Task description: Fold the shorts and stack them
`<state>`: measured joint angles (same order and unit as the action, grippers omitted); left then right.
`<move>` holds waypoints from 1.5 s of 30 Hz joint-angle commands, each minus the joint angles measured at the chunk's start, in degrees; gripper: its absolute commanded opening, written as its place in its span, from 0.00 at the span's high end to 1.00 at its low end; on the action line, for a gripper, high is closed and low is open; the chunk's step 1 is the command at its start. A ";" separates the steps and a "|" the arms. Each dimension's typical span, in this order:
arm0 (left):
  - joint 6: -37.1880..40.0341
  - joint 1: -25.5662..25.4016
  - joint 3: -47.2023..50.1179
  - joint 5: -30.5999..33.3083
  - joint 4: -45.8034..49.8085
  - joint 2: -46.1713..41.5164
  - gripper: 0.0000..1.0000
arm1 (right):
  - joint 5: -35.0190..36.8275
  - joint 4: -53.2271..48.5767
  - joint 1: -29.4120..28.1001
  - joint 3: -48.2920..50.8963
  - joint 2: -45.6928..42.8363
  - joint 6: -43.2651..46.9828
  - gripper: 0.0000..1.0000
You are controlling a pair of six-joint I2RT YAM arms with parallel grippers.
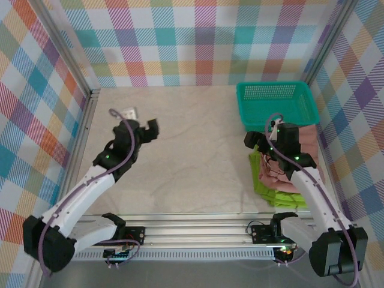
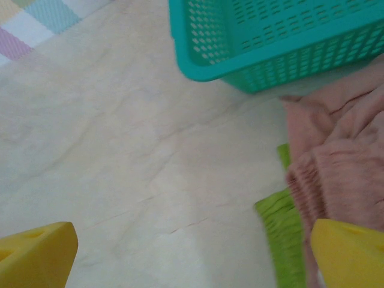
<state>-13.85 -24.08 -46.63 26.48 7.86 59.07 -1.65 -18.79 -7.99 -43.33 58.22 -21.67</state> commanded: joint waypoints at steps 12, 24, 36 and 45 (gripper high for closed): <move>8.82 14.08 25.83 3.42 -42.73 12.53 0.00 | 4.11 50.46 0.18 19.45 16.94 20.72 0.01; 13.86 17.38 25.41 -8.68 -58.28 29.56 0.00 | -10.04 49.48 8.68 16.65 21.06 16.82 0.01; 13.93 17.48 23.71 -9.24 -56.11 30.31 0.00 | -8.18 66.24 12.77 23.98 20.81 18.25 0.01; 13.93 17.56 23.52 -9.52 -55.80 30.42 0.00 | -8.29 68.24 11.20 20.88 29.61 20.18 0.01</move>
<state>-0.51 -7.29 -21.69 17.52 -46.68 89.32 -9.65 48.29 4.05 -20.56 87.70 -2.48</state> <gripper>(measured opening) 0.999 0.994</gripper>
